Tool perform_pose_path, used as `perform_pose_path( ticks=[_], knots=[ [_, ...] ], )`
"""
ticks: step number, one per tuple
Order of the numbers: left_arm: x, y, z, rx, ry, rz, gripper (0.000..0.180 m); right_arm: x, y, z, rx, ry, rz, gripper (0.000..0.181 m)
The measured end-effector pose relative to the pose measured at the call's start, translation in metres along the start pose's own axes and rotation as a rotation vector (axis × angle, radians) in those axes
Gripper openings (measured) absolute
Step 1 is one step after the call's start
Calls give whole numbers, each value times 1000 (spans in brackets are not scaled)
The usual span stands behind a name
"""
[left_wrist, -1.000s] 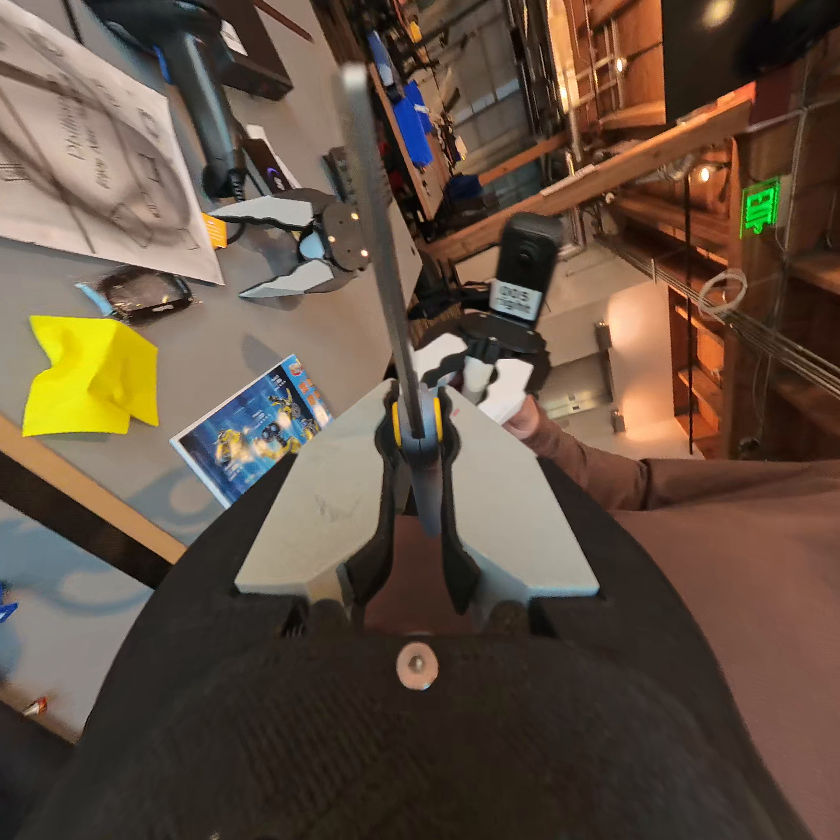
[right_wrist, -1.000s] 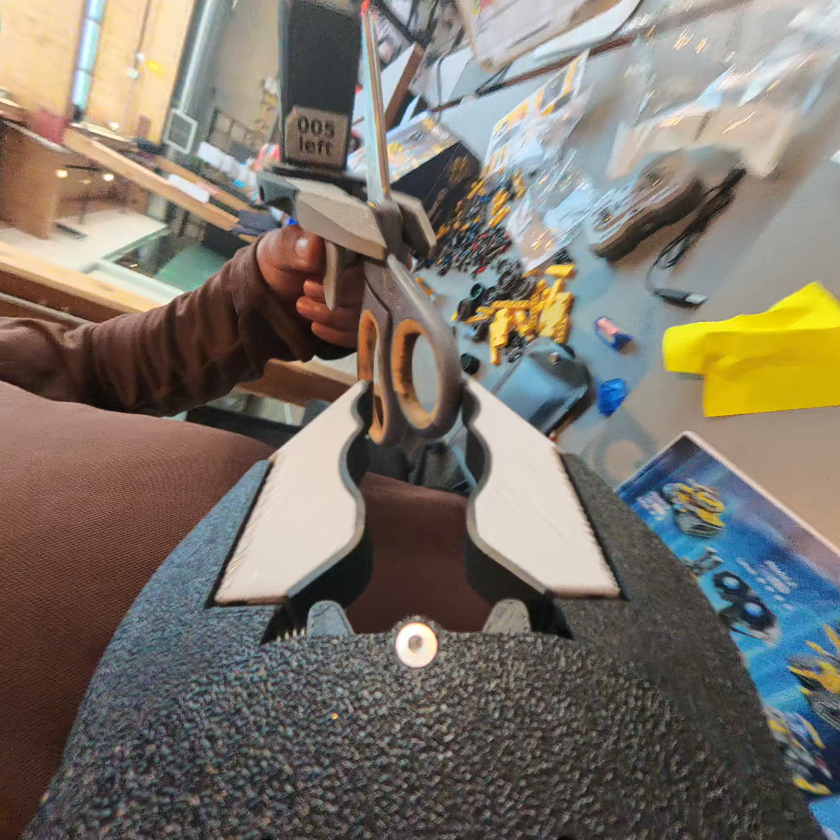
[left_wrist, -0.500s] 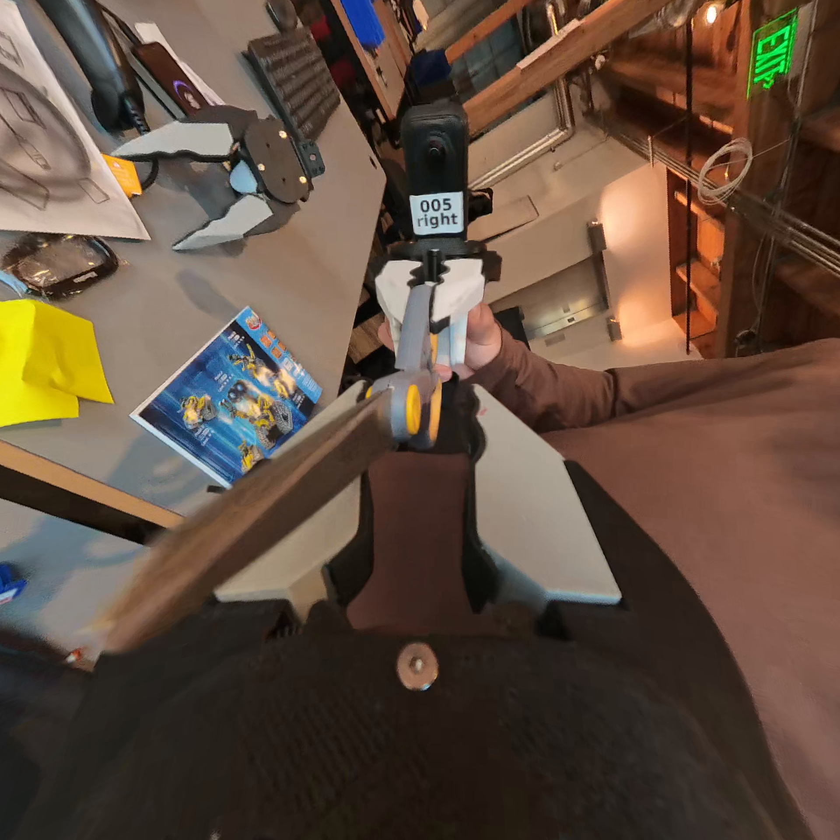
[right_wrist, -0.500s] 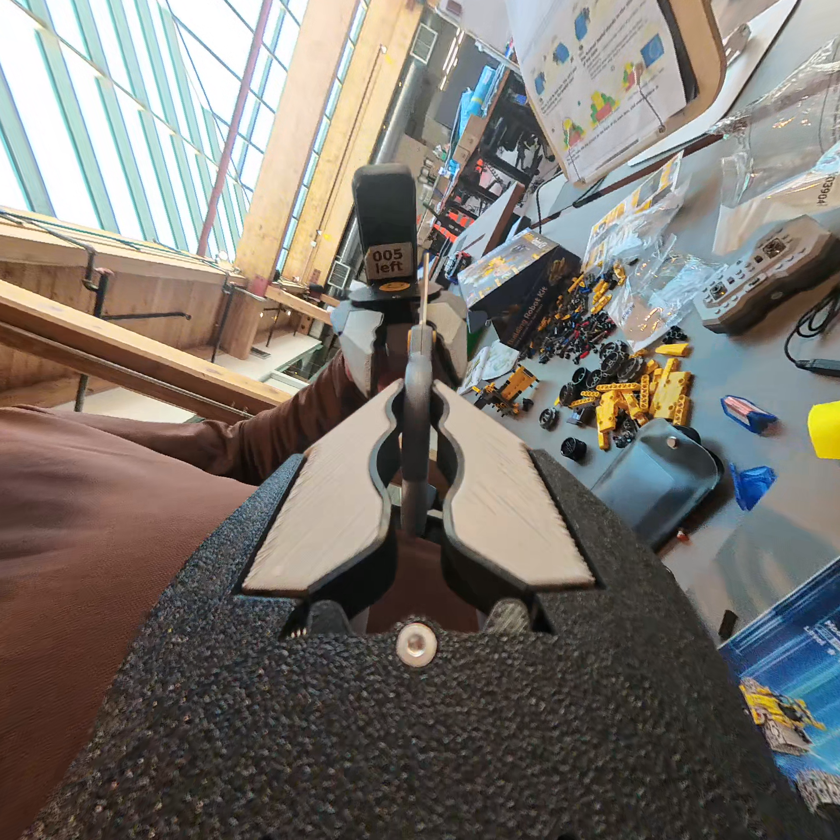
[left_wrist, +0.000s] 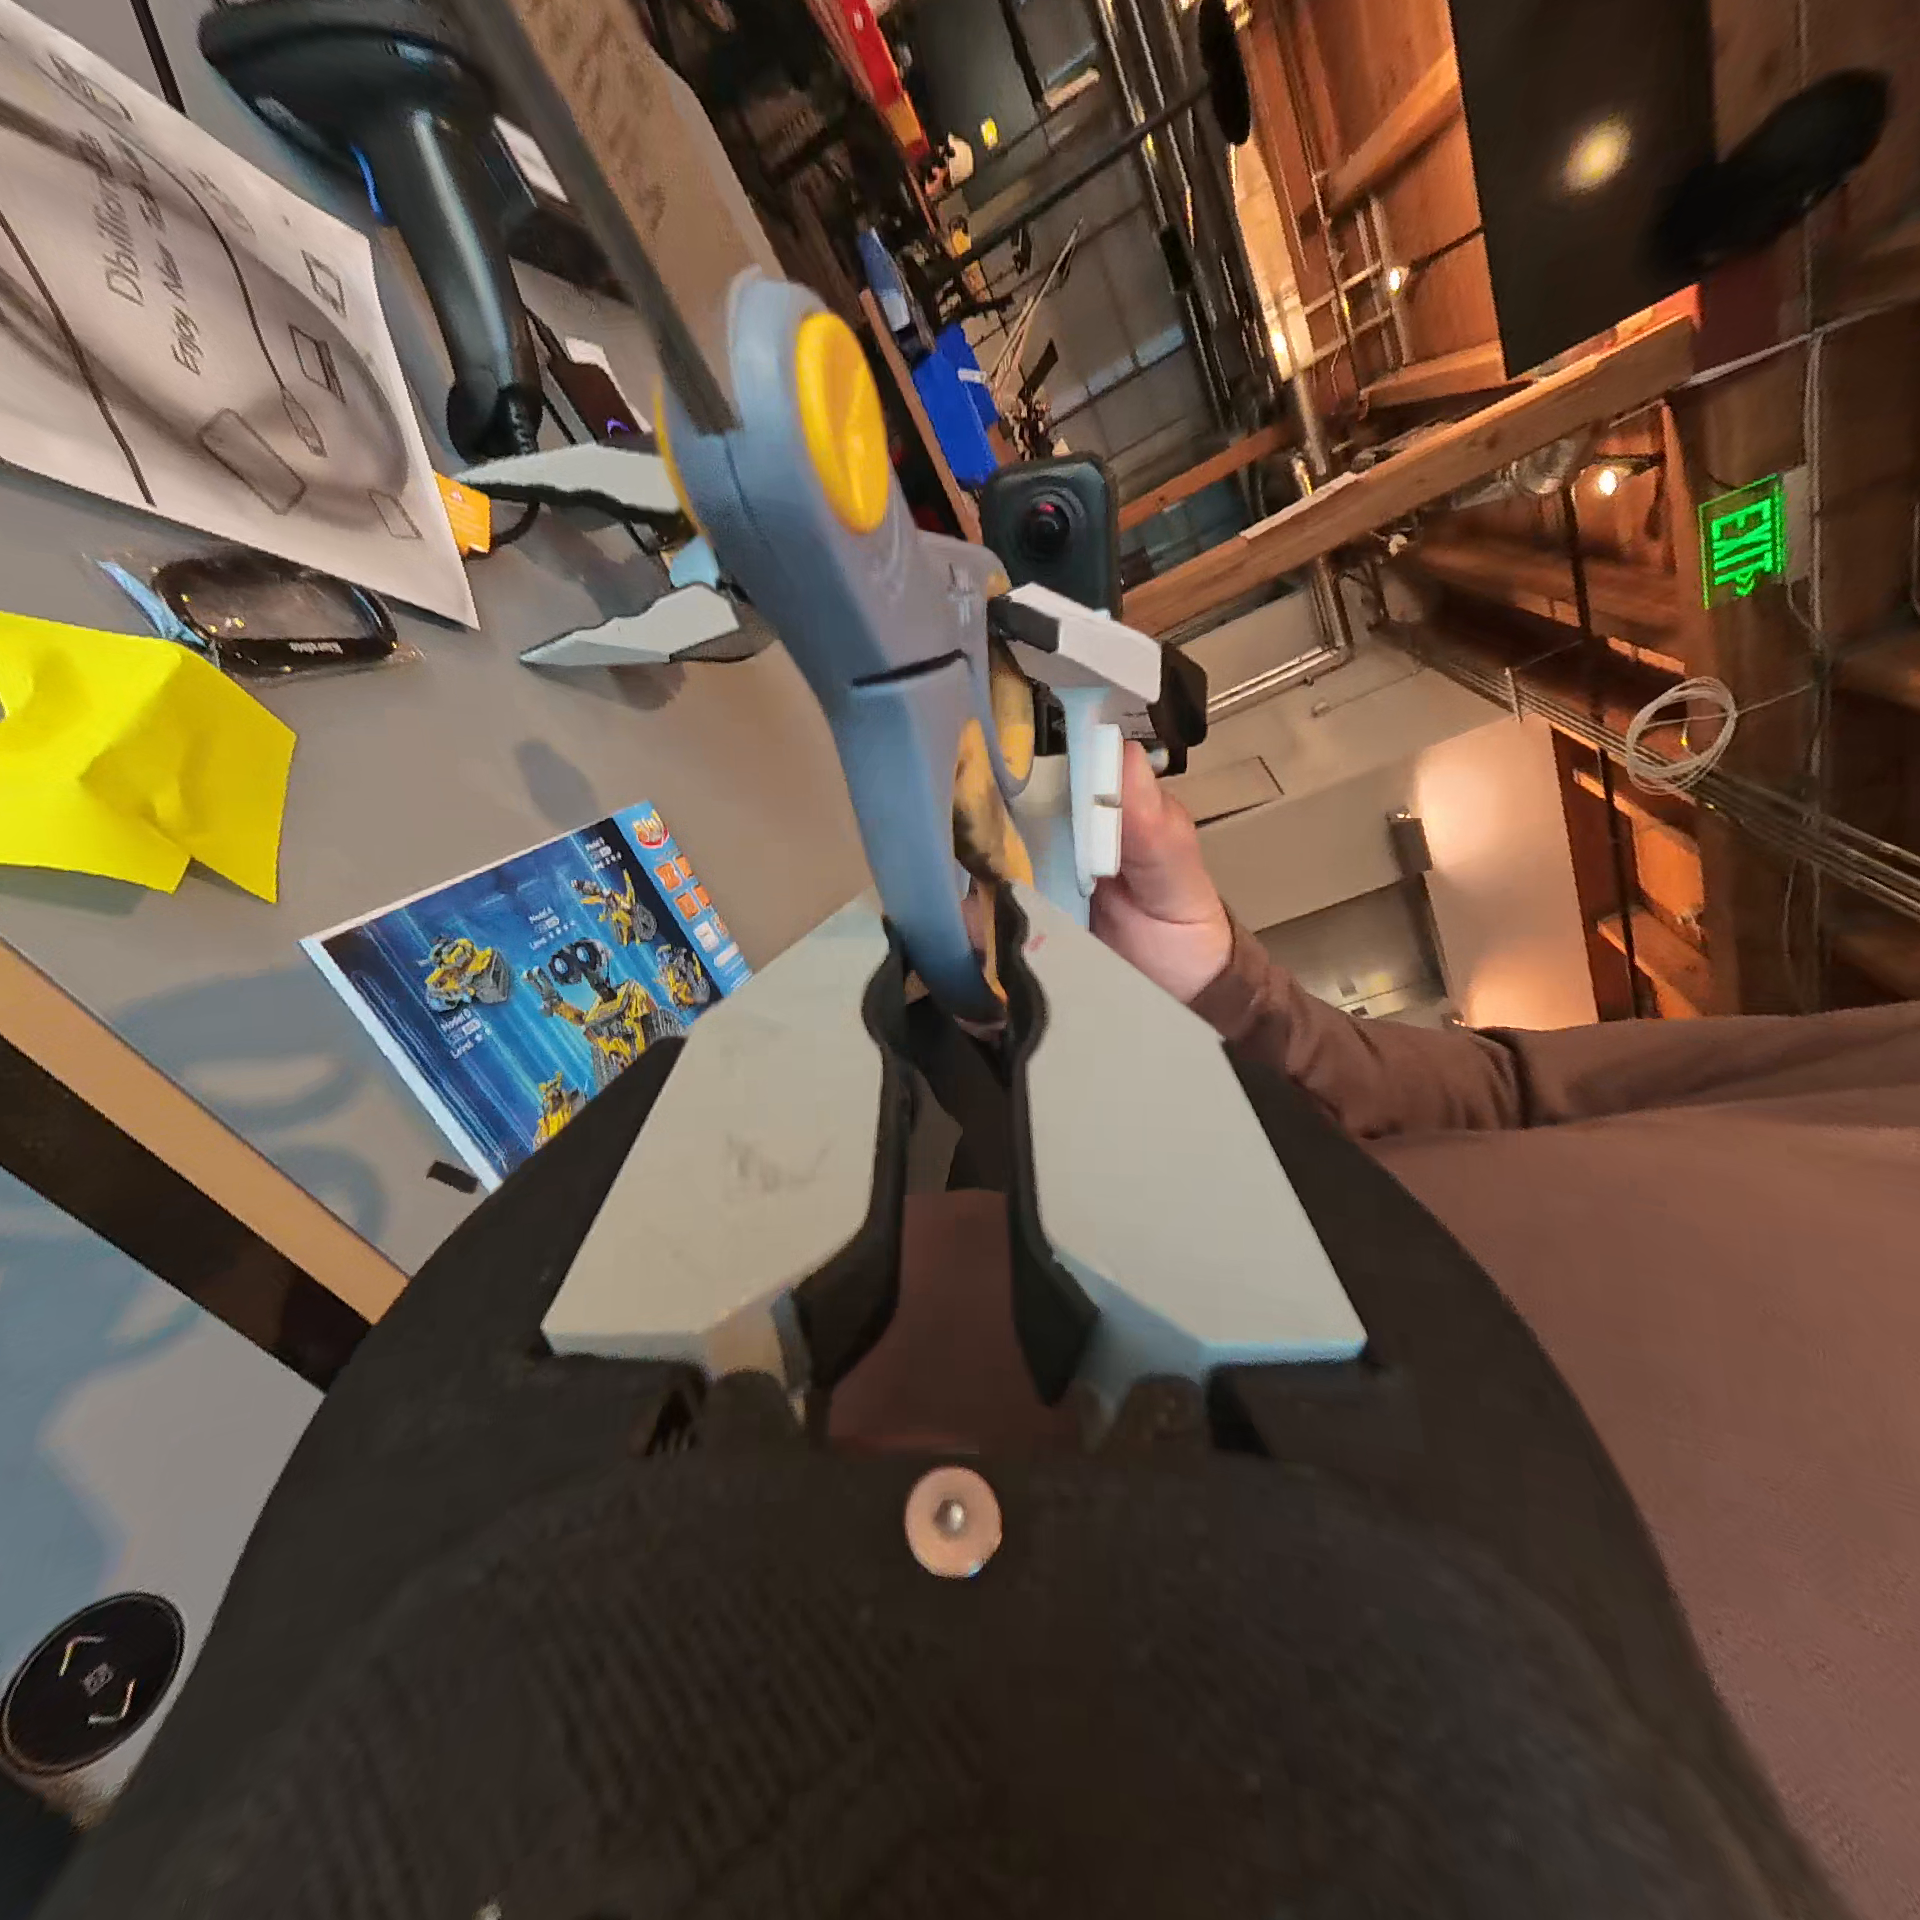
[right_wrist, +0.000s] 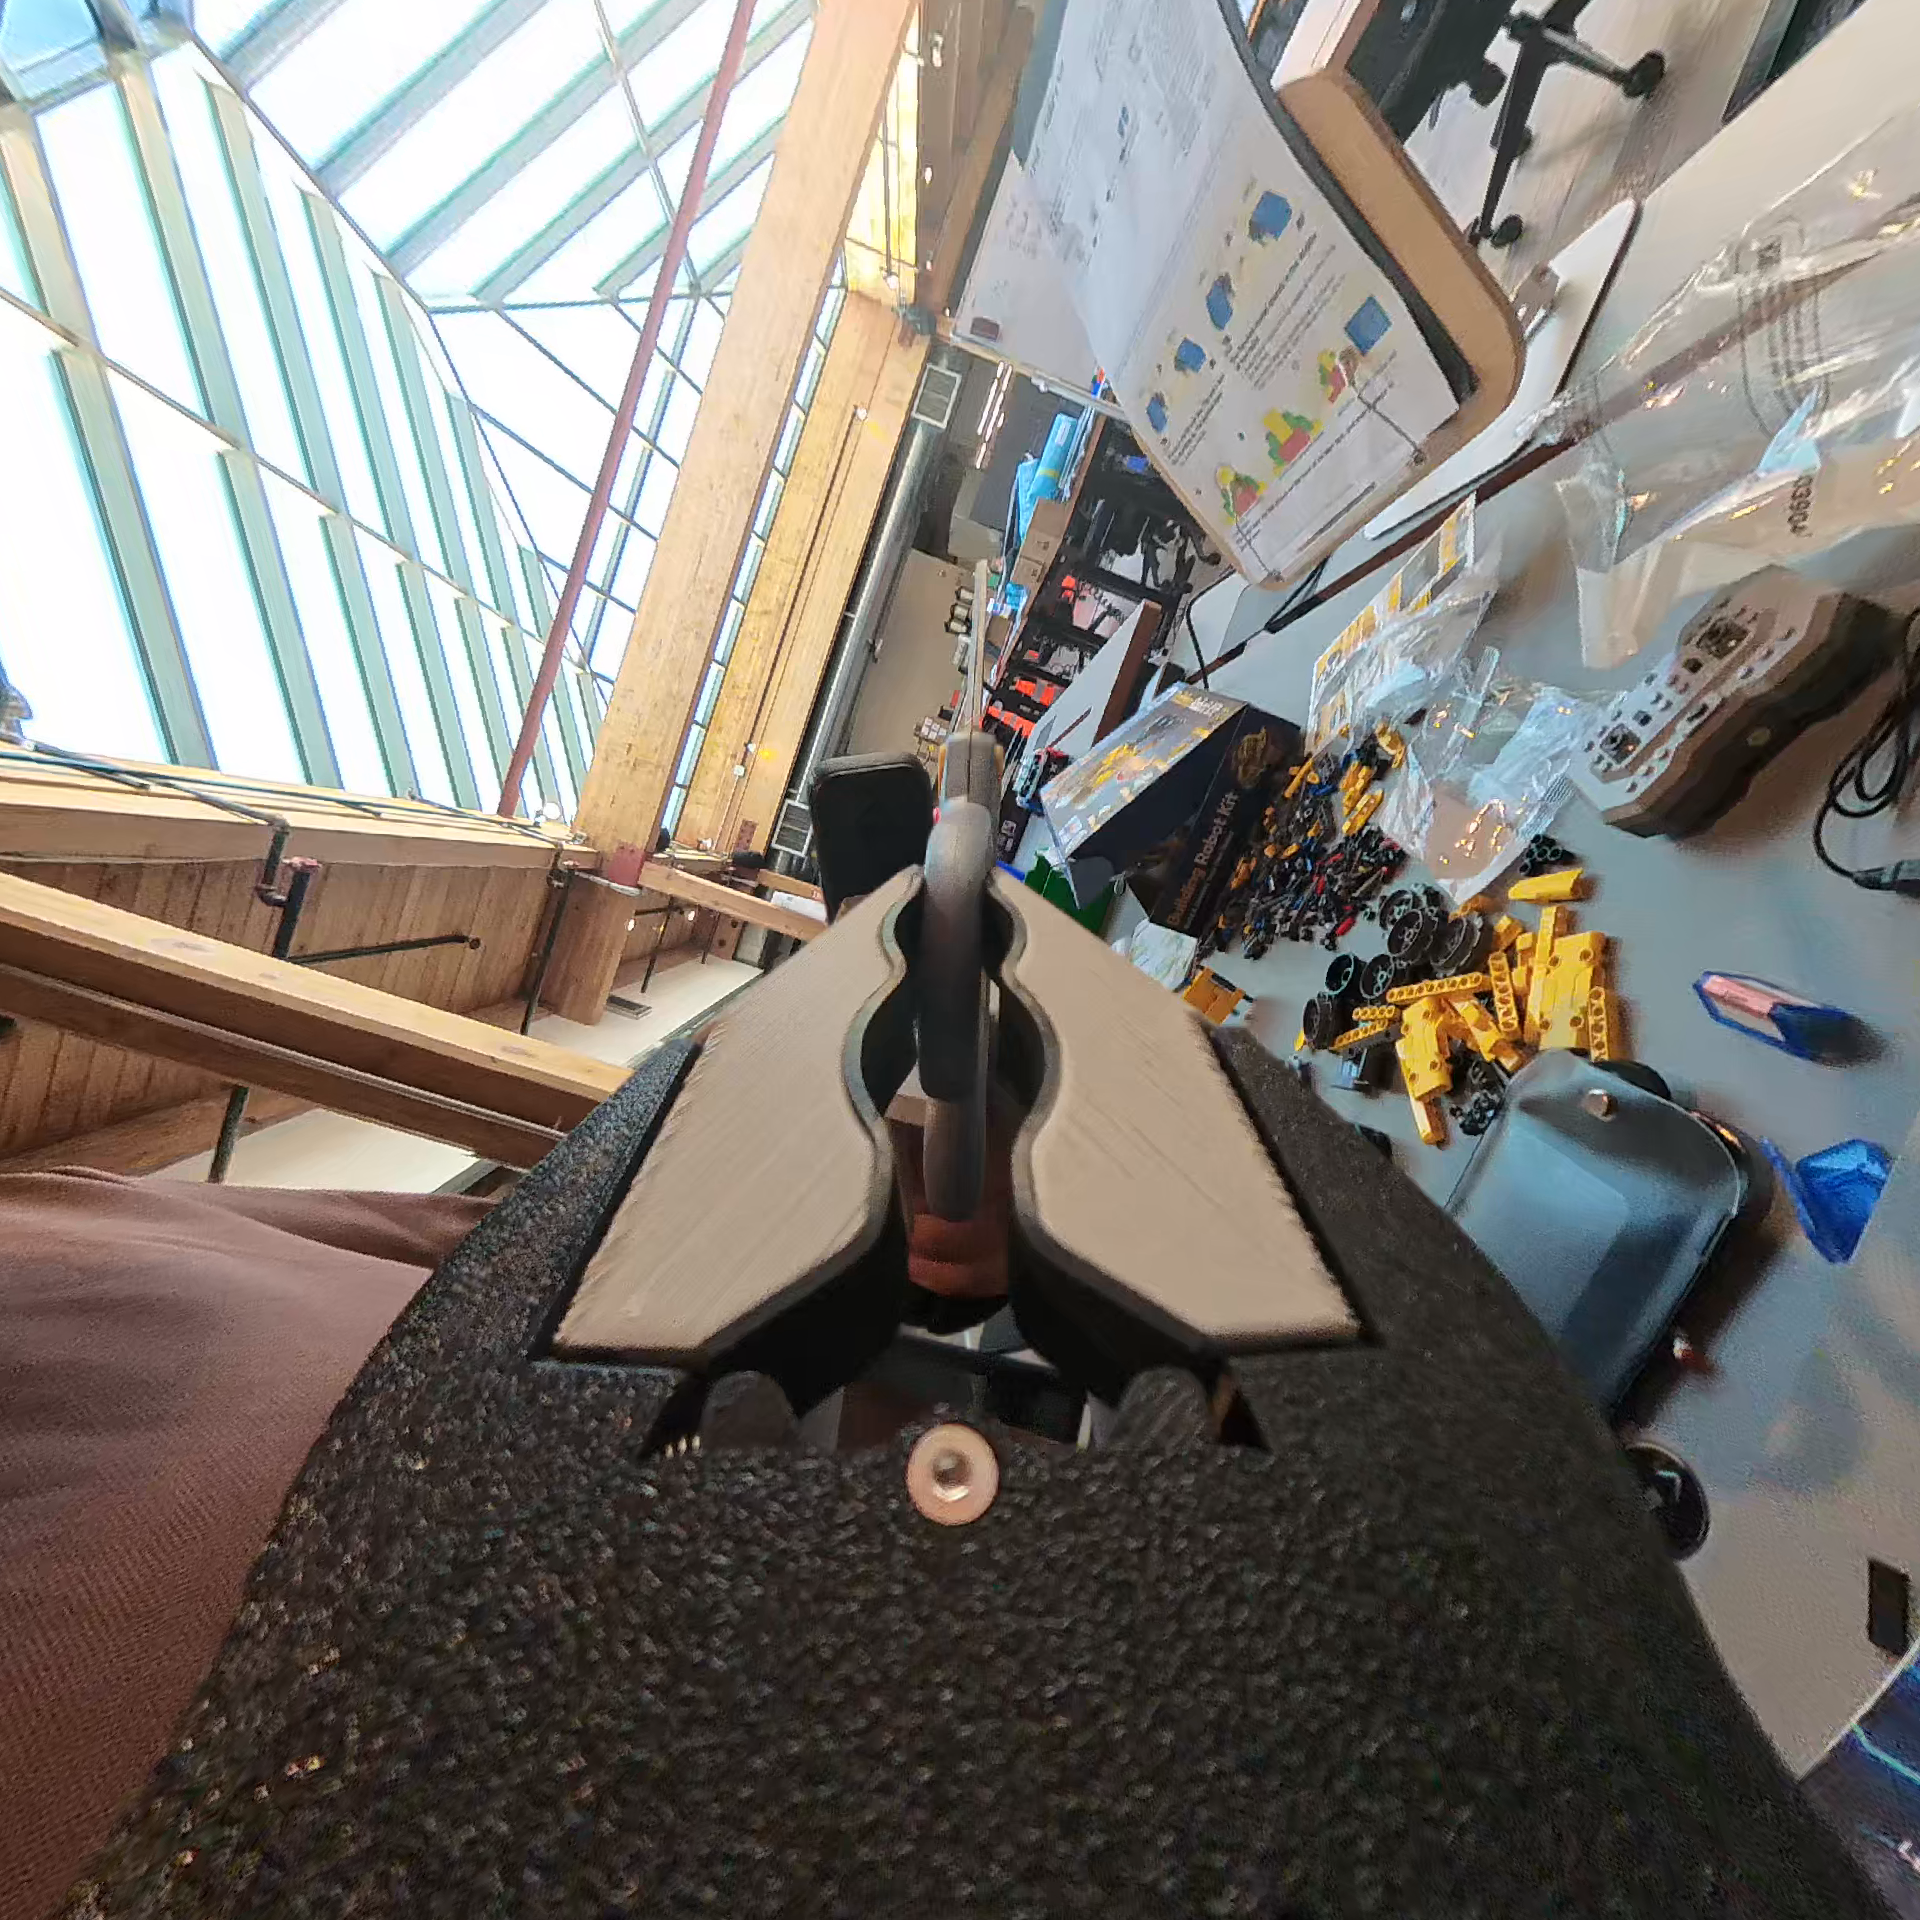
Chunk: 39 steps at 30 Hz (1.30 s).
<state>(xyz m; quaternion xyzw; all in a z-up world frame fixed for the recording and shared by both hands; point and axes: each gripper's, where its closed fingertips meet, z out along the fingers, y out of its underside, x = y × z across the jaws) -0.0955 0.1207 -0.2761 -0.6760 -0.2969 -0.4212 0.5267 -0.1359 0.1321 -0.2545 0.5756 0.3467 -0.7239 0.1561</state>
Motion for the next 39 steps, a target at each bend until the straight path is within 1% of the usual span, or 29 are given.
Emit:
perform_pose_path(
  ticks=[1, 3, 5, 8, 12, 16, 19, 22, 24, 26, 27, 29, 30, 31, 32, 34, 35, 36, 38, 39],
  knots=[
    [1, -3, -1, 8, 1, -2, 13, -1, -2, 0, 11, 8, -14, 7],
    [1, -11, -3, 36, 0, -10, 19, -2, -4, 1, 24, 14, -35, 6],
    [0, -17, -6, 44, -9, -9, 20, -5, -4, 1, 37, -3, -22, 7],
    [3, -17, -6, 22, -7, 30, 17, -5, -4, -1, 37, -9, -21, 6],
    [5, -14, -5, -18, -6, 70, 15, -6, 0, -5, -35, 34, -162, 7],
    [10, -6, -2, -79, 32, 77, 9, -10, 2, -12, -88, 24, -219, 7],
    [9, -3, 1, -104, 19, 92, 9, -12, 2, -14, -83, 20, -229, 7],
    [9, -2, 3, -104, 24, 84, 8, -14, 2, -16, -66, -9, -195, 7],
    [8, 1, 2, -121, 6, 97, 8, -14, 6, -17, -105, -26, -181, 7],
    [10, 10, -4, -211, -16, 113, 7, -20, -3, -25, -137, -24, -232, 7],
    [7, 21, -10, -299, -61, 166, 7, -26, -11, -32, -169, -28, -263, 6],
    [-1, 34, -20, -418, -160, 306, 7, -33, -9, -37, -312, -17, -356, 7],
    [-1, 36, -22, -452, -187, 359, 7, -36, -6, -37, -372, -12, -390, 7],
    [-1, 34, -22, -469, -211, 408, 7, -38, -8, -36, -399, 5, -409, 8],
    [0, 29, -21, -472, -223, 437, 7, -39, -15, -34, -395, 21, -417, 8],
    [7, 10, -13, -404, -220, 453, 8, -42, -35, -31, -326, 43, -404, 14],
    [12, -1, -10, -365, -223, 469, 7, -42, -47, -33, -268, 54, -398, 26],
    [16, -13, -8, -326, -235, 494, 7, -45, -59, -38, -198, 55, -394, 34],
    [26, -33, -5, -265, -253, 539, 7, -47, -75, -52, -61, 46, -368, 43],
    [30, -41, -3, -240, -255, 546, 7, -43, -74, -58, -25, 43, -340, 42]
  ],
)
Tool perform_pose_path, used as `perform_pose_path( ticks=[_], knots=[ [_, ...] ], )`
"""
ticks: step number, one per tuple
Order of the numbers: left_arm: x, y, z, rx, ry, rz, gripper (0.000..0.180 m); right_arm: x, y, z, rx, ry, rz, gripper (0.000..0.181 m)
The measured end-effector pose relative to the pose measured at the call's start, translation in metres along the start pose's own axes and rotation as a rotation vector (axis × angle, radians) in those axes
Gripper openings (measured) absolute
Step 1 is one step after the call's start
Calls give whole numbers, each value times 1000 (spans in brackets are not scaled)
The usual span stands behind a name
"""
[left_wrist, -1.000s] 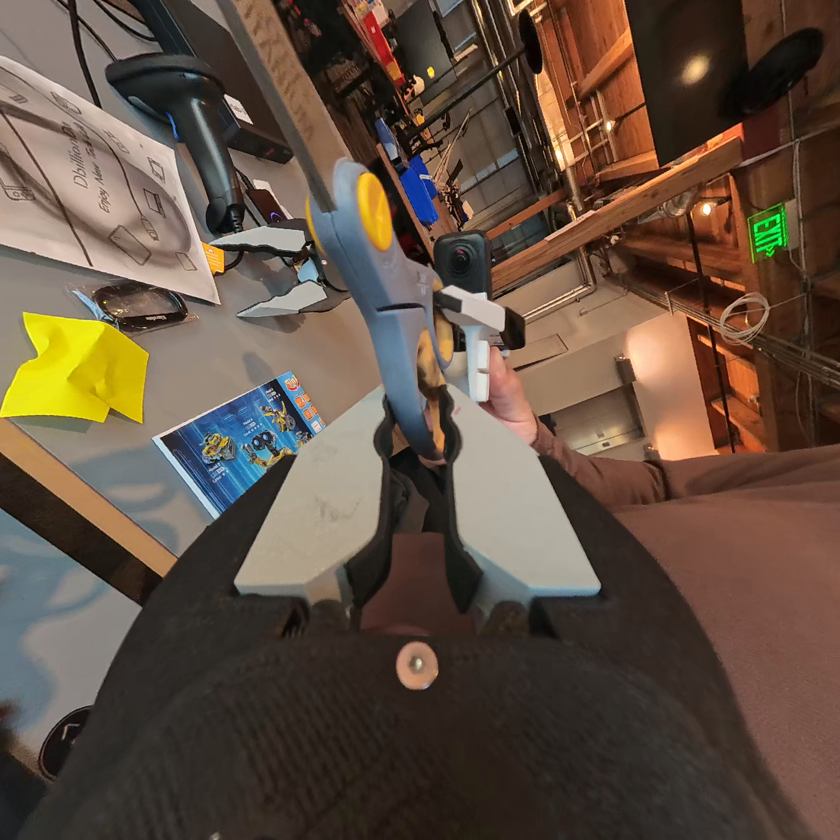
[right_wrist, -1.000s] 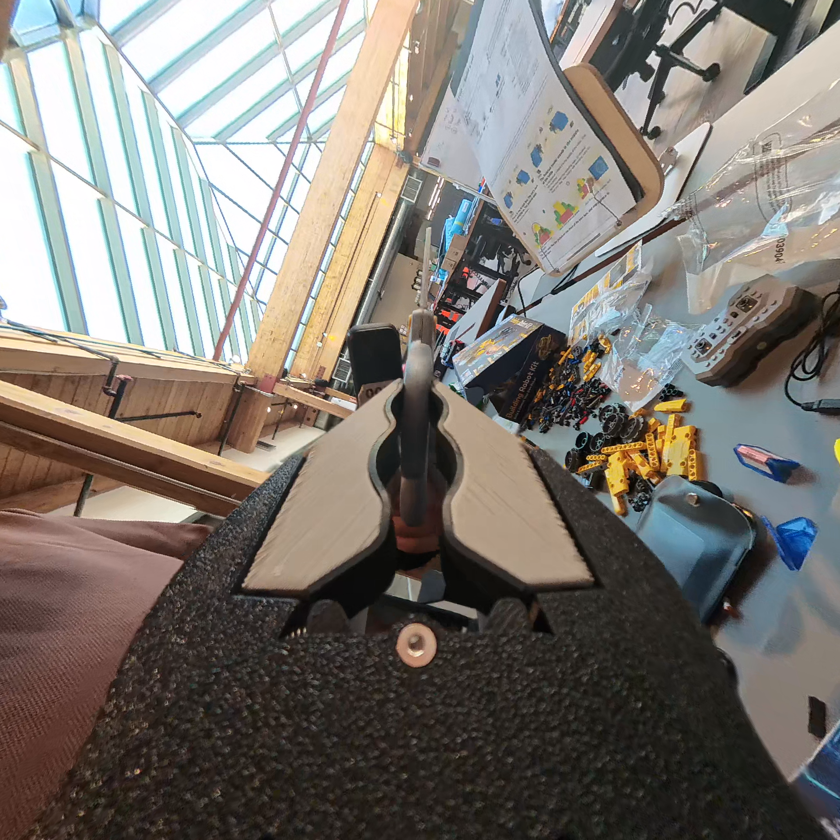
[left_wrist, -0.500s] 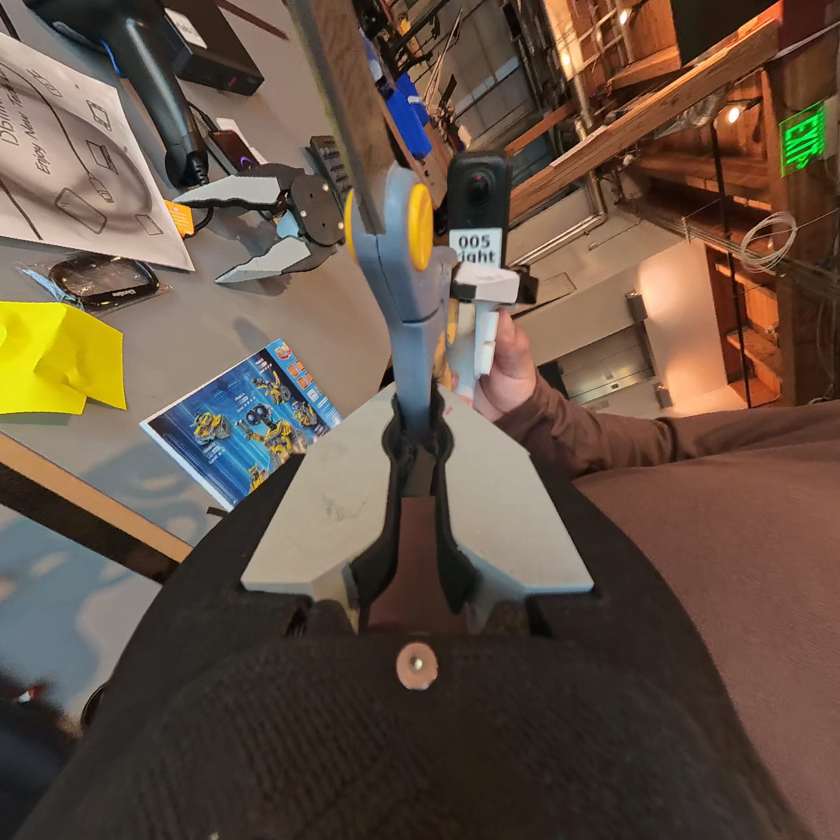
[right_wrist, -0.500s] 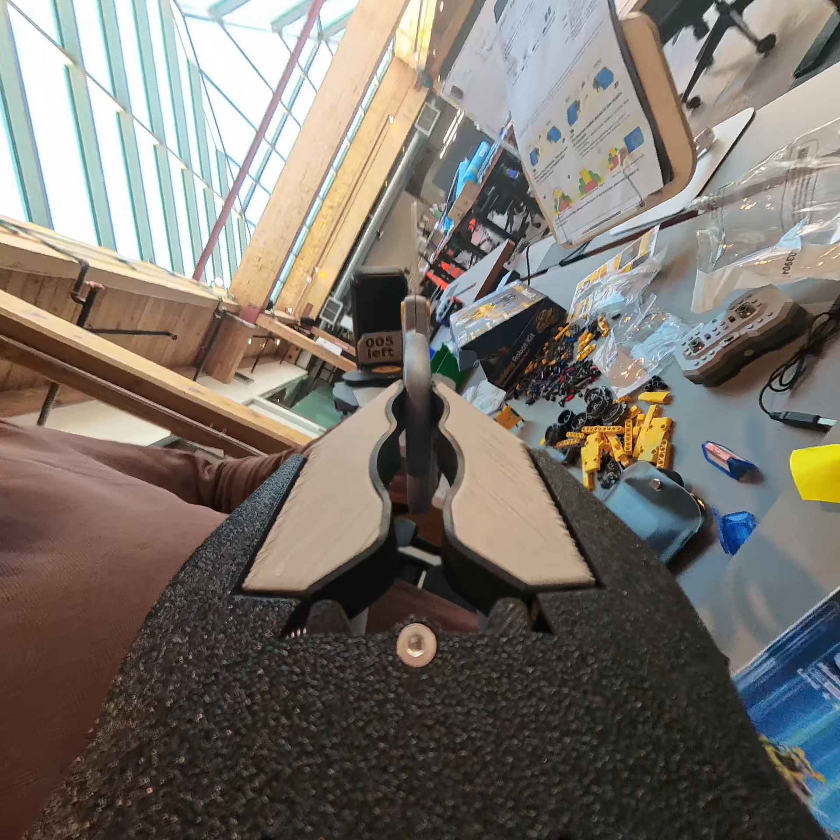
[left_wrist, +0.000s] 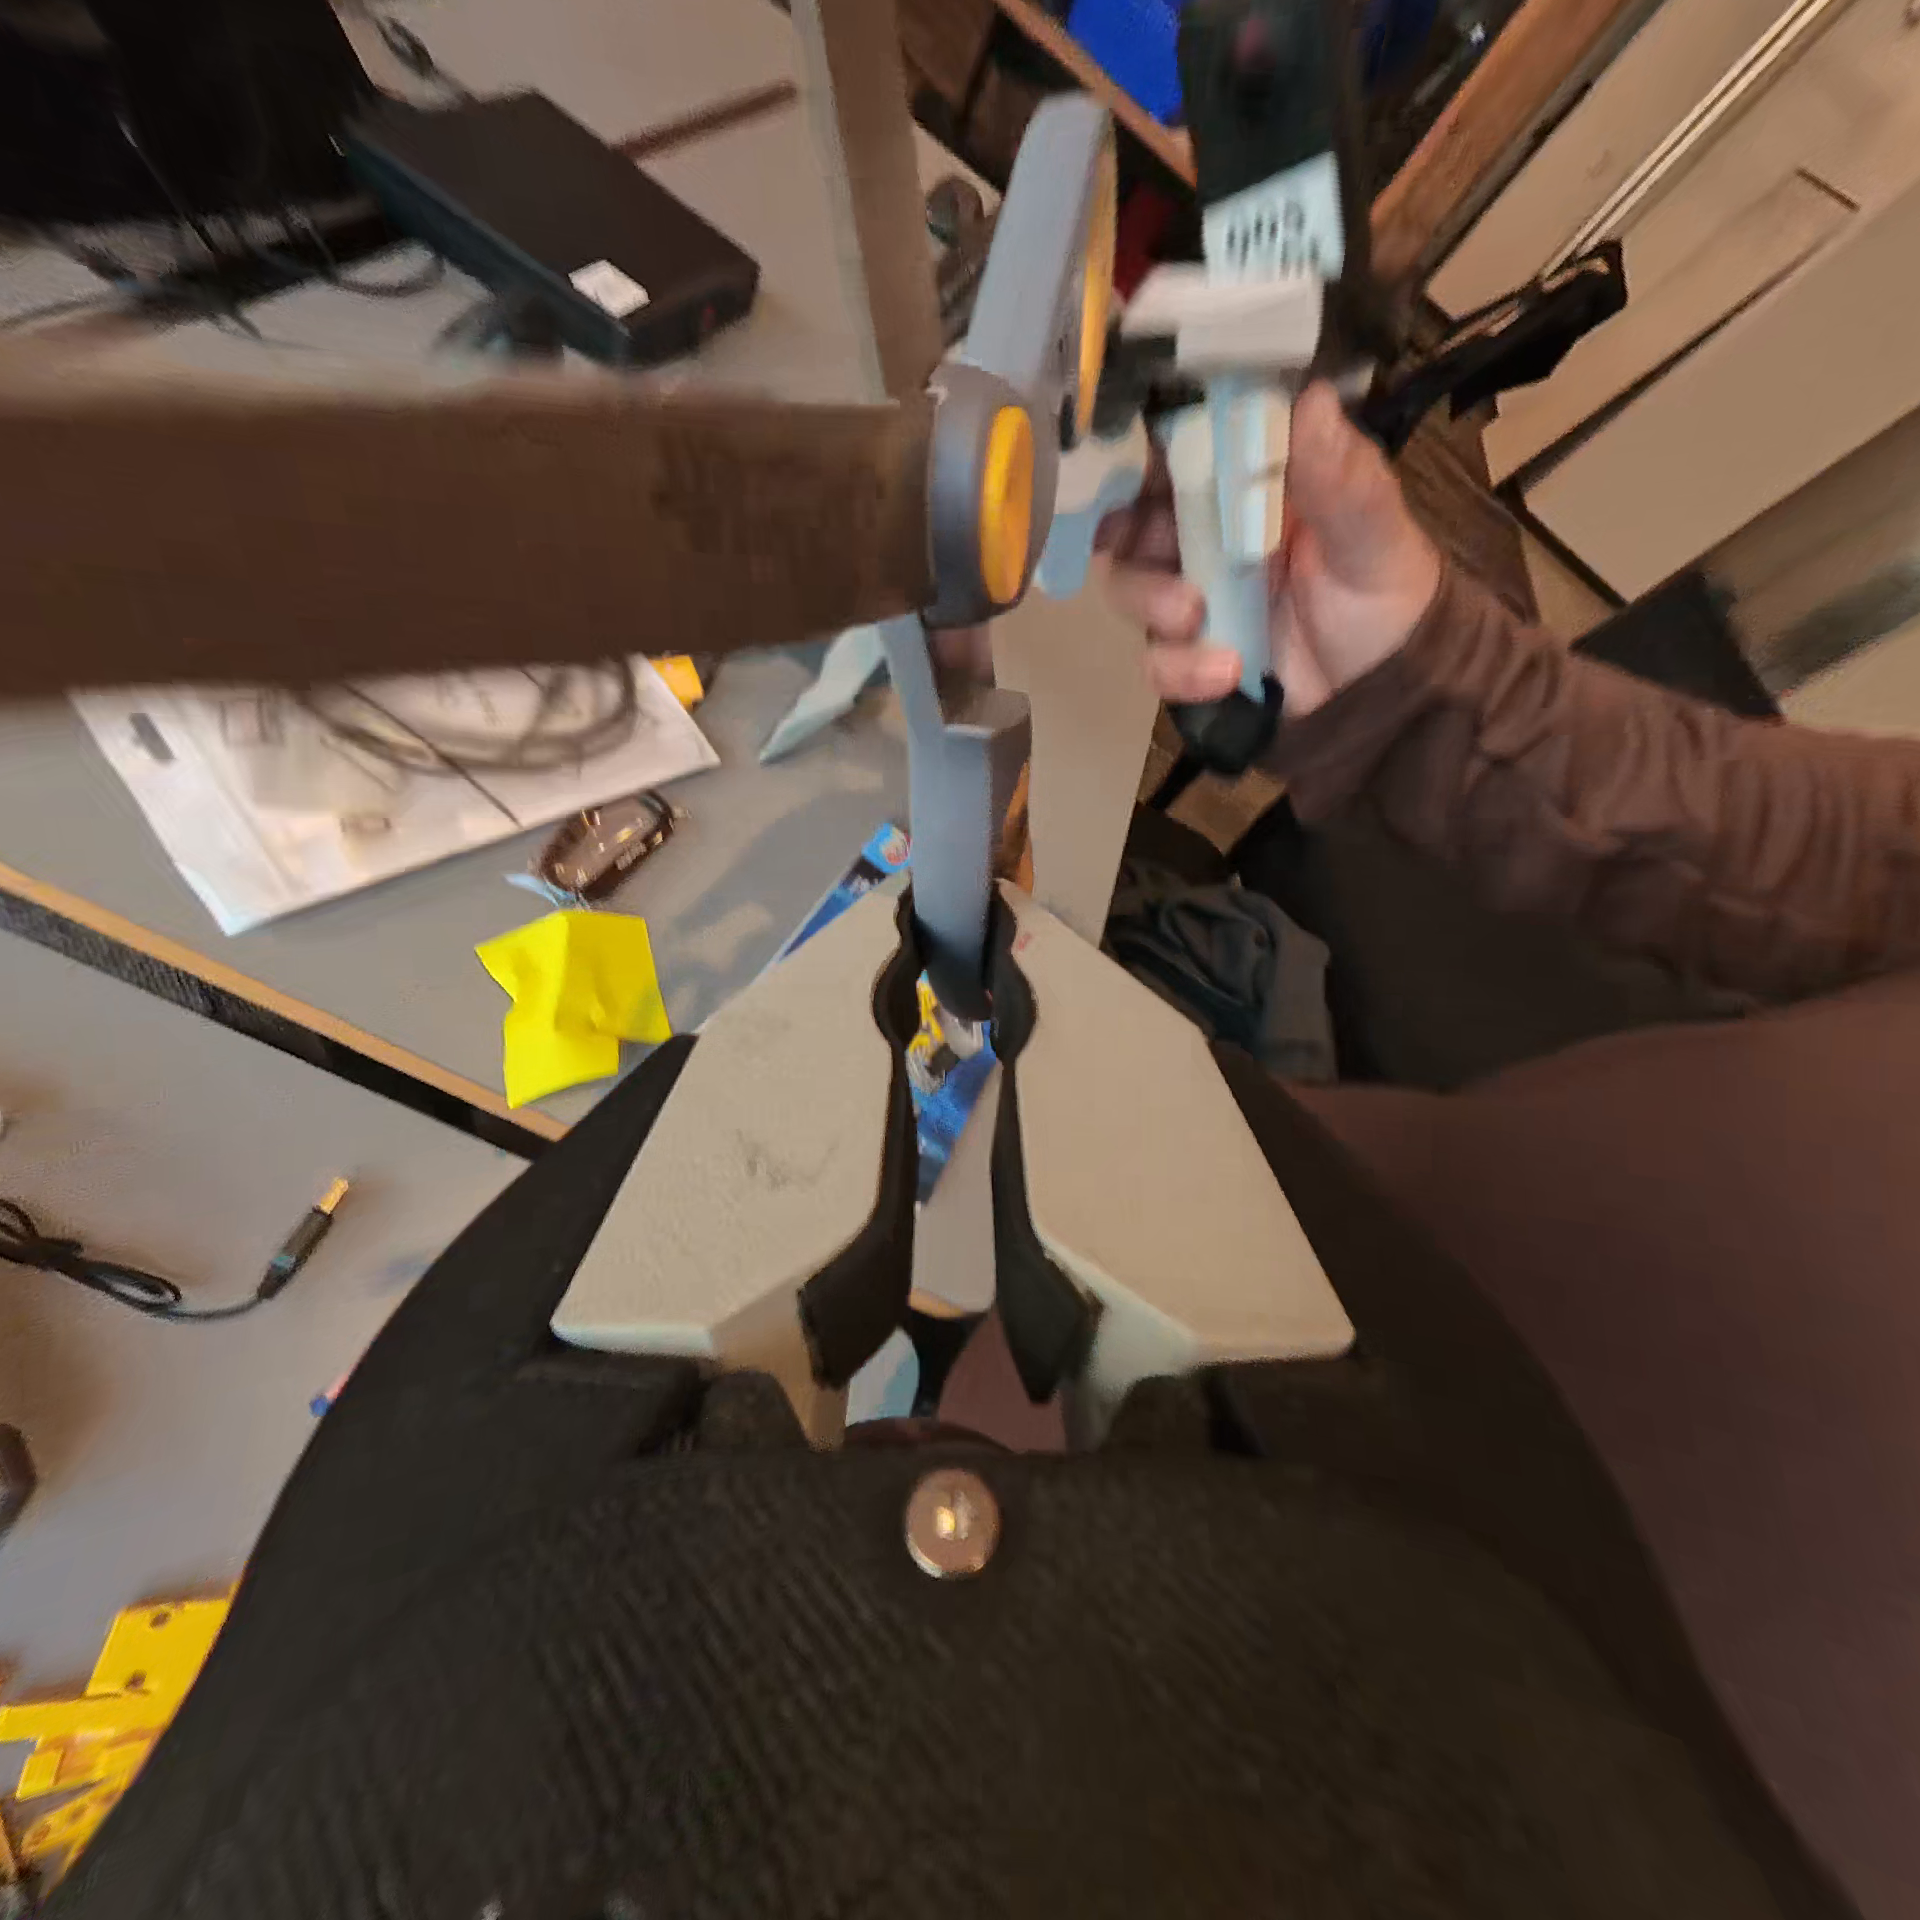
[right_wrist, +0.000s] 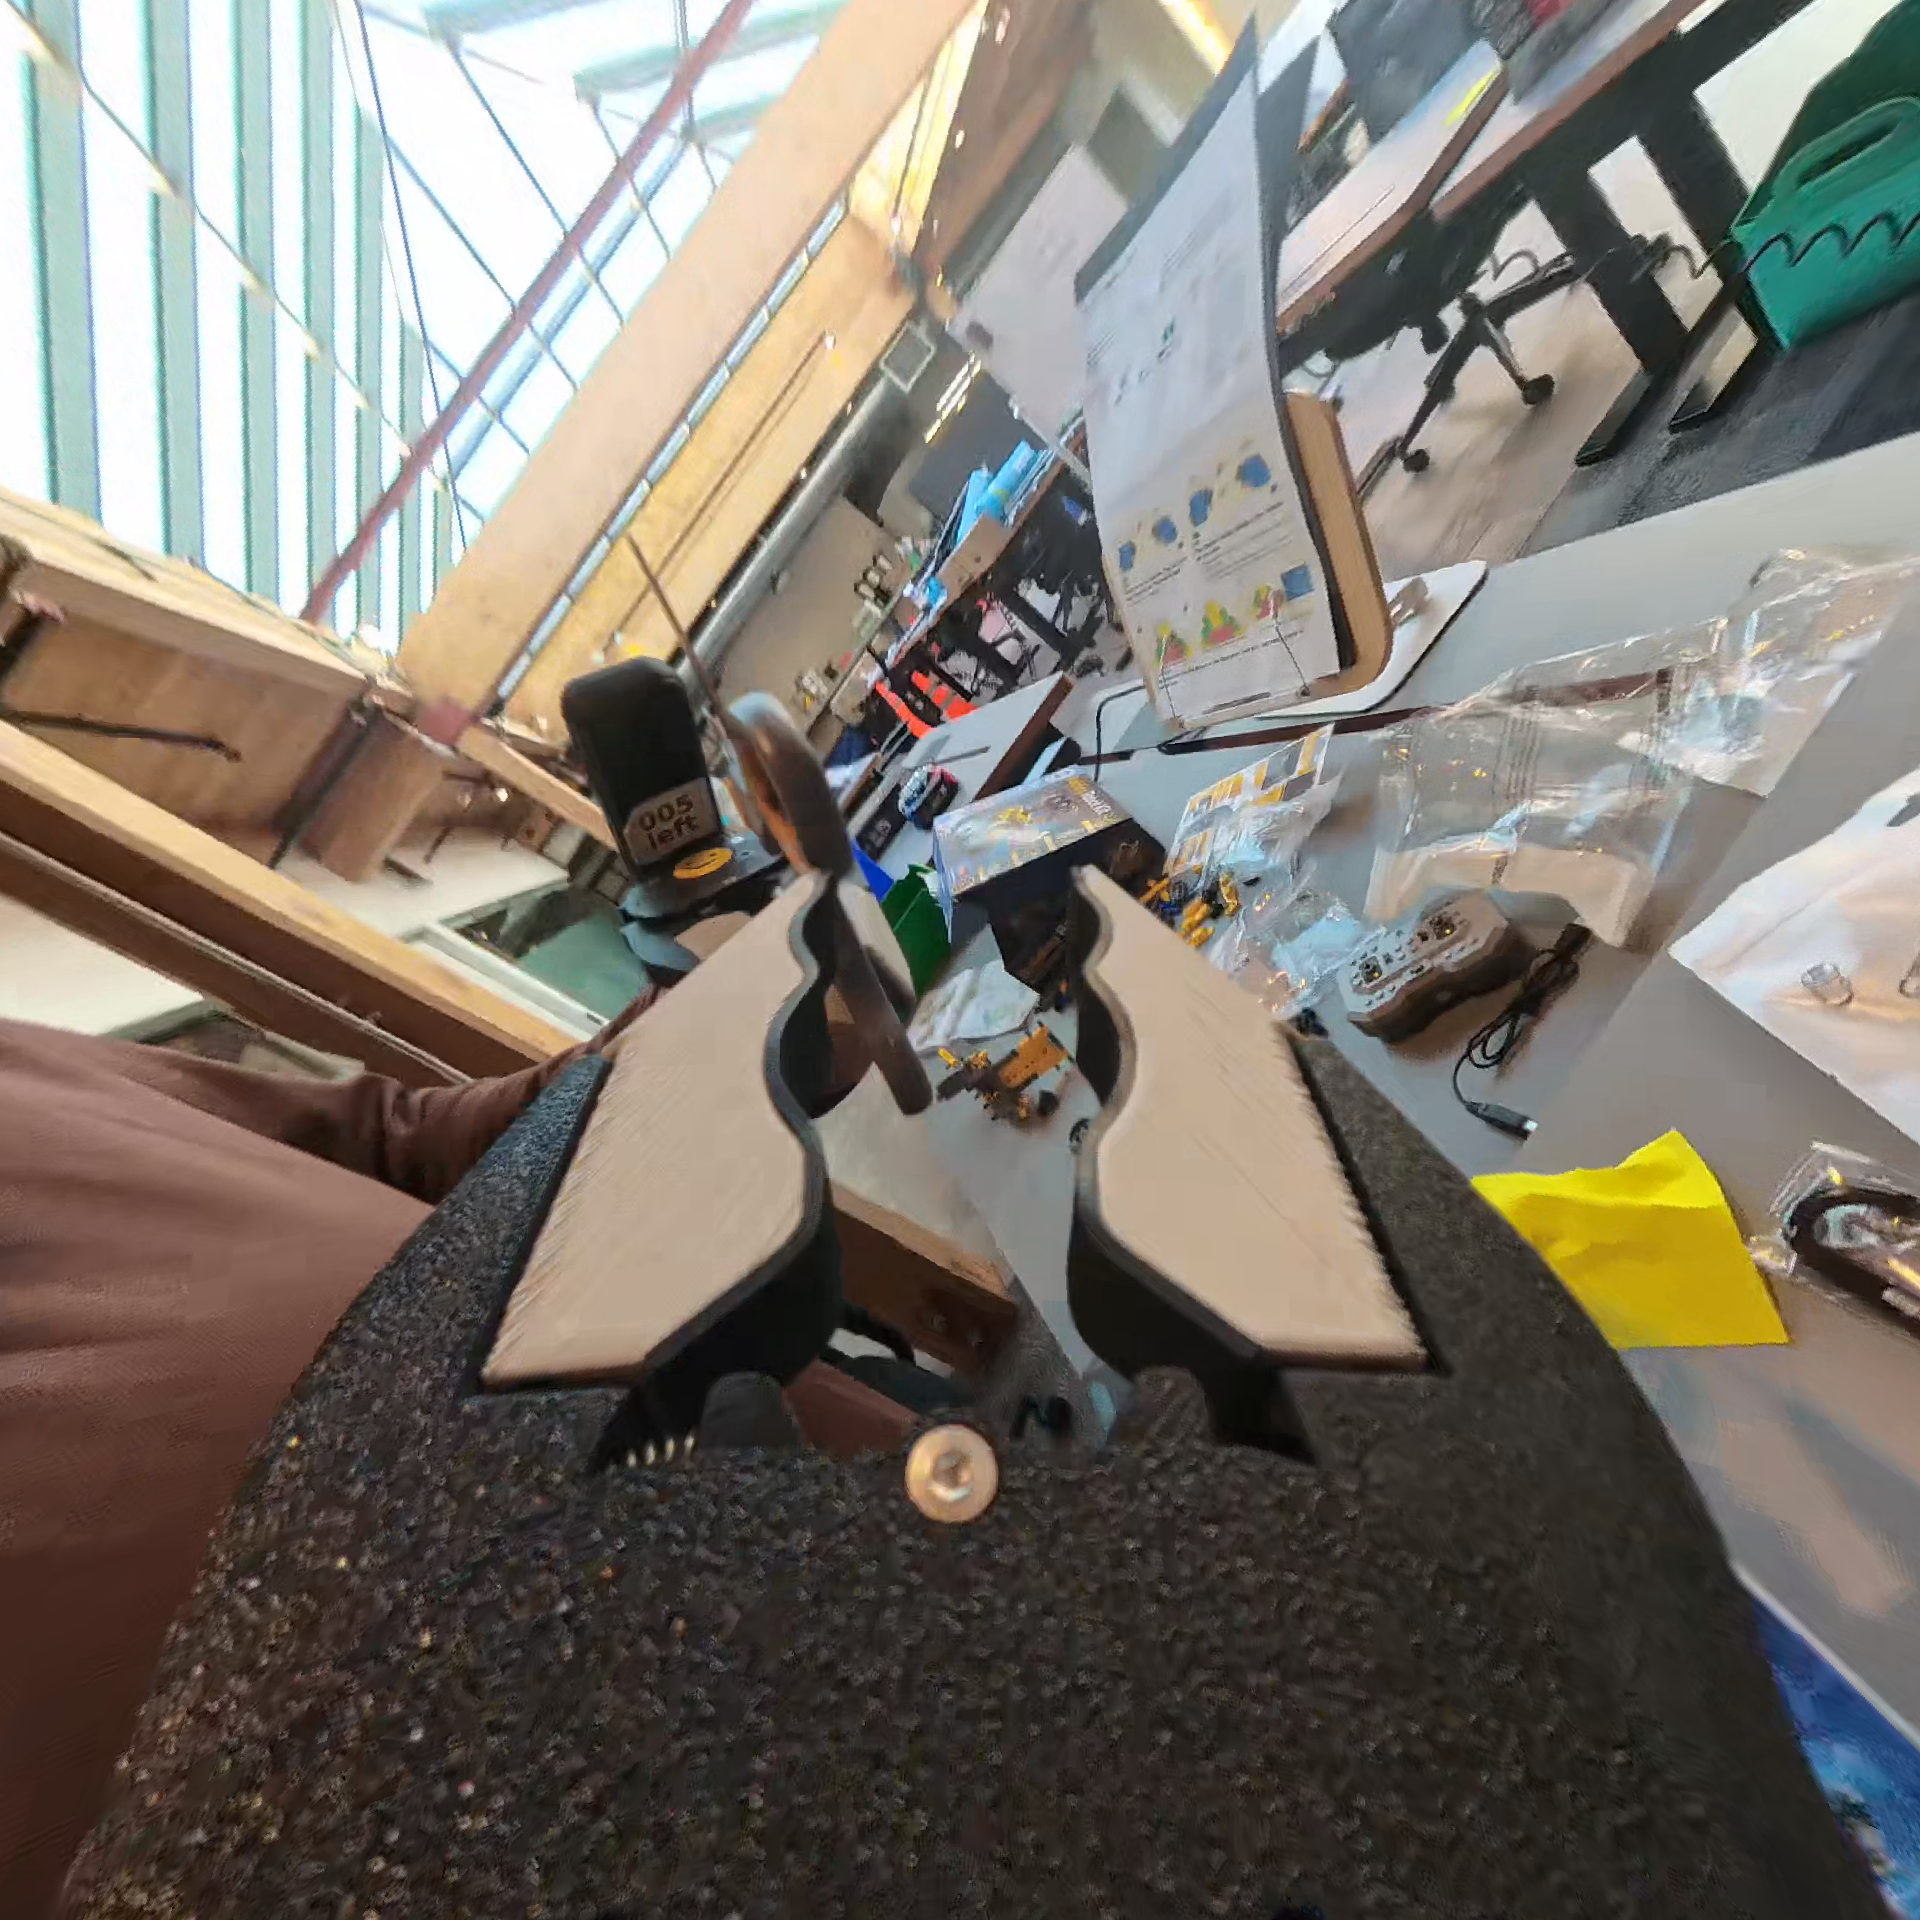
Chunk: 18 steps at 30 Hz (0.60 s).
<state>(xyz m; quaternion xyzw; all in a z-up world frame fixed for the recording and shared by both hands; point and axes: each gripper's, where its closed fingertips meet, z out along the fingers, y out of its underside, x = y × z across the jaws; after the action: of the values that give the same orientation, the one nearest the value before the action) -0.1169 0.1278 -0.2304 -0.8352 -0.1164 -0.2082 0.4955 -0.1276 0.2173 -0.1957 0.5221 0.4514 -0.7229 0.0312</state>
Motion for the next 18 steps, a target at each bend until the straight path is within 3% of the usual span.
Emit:
perform_pose_path(
  ticks=[6, 10, 13, 16, 18],
  knots=[
    [12, -16, 12, -36, 93, -52, 7, -19, 56, 22, -183, -108, -13, 48],
    [14, -2, 24, -157, 90, -38, 7, -32, 26, 36, -109, -126, -82, 42],
    [13, 16, 33, -269, 52, 17, 7, -36, 1, 31, -35, -166, -53, 15],
    [8, 39, 41, -369, 1, 70, 7, -38, -22, 15, 34, -135, -129, 8],
    [16, 46, 44, -370, 42, 76, 4, -32, -6, 12, -44, -88, -164, 27]
  ],
)
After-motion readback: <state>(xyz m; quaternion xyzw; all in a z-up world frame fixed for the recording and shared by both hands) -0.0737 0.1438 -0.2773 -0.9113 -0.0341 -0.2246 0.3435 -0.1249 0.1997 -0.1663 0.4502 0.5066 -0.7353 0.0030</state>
